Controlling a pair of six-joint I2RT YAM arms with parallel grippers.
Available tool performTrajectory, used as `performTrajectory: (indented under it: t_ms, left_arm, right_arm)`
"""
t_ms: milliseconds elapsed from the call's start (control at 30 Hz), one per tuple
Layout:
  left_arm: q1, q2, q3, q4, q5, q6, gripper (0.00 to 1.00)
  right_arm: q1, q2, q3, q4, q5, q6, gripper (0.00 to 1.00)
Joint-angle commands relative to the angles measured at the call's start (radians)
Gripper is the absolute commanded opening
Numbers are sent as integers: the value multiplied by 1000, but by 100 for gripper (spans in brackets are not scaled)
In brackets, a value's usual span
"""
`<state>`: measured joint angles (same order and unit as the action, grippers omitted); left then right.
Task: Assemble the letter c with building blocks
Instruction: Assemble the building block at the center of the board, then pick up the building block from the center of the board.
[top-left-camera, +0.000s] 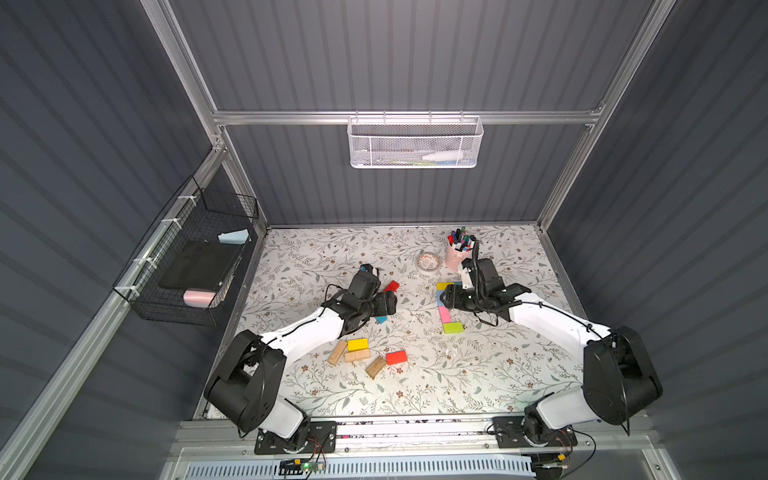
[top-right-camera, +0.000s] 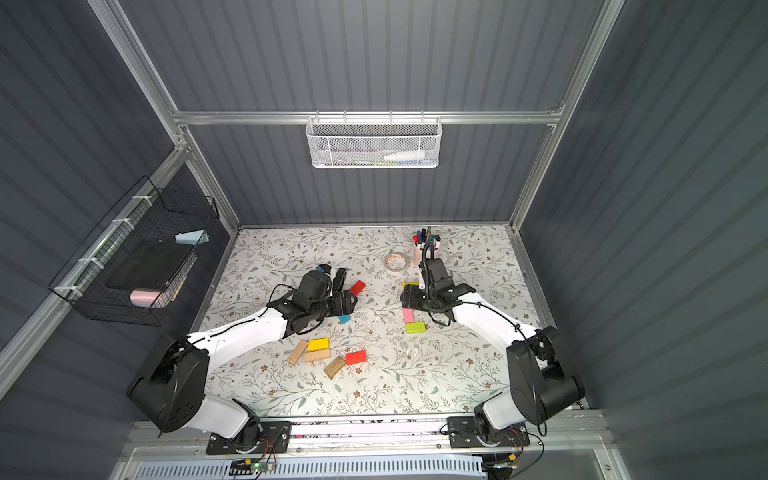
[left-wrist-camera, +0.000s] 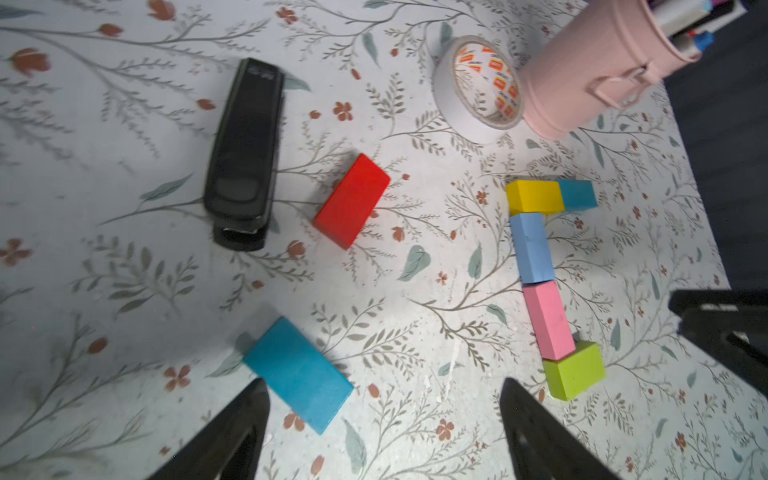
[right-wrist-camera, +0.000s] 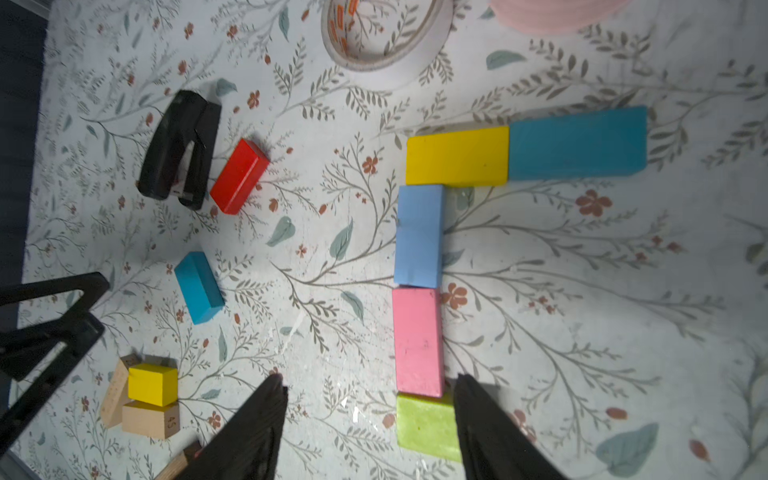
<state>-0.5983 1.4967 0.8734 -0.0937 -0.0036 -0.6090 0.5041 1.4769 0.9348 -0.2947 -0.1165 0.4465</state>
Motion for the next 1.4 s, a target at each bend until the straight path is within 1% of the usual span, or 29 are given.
performTrajectory:
  t_ms: [0,133,267,367,533,633,700,933,1167,1367]
  left_arm:
    - [0,-21,56,-183,-85,-124,85]
    - [0,-4,82,-233,-86,-182,83]
    - [0,34,108,-279,-81,-240,79]
    - [0,54,102,-267,-77,-266,76]
    - [1,98,97,-249,-77,-281,73]
    - [0,119,90,-226,-72,-284,68]
    - [0,139,100,-222,-70,-283,66]
    - [0,208,137,-229,-76,-263,64]
    - [2,280,181,-216,-73,-231,52]
    - [2,337,233,-238,-58,-195,49]
  right_arm:
    - [62,4,10,-74,121,53,67]
    - [118,32,28,-98,165,67,67]
    - [139,42,32,-102,166,77,67]
    - [148,27,19,-88,157,84,66]
    - [151,8,-5,-73,146,82,61]
    - [150,4,-16,-72,141,75,57]
    - [150,3,-20,-72,138,70,55]
    - [150,-26,-33,-68,137,75,52]
    - [150,-50,-36,-65,135,77,49]
    - [150,-53,-37,-67,135,80,48]
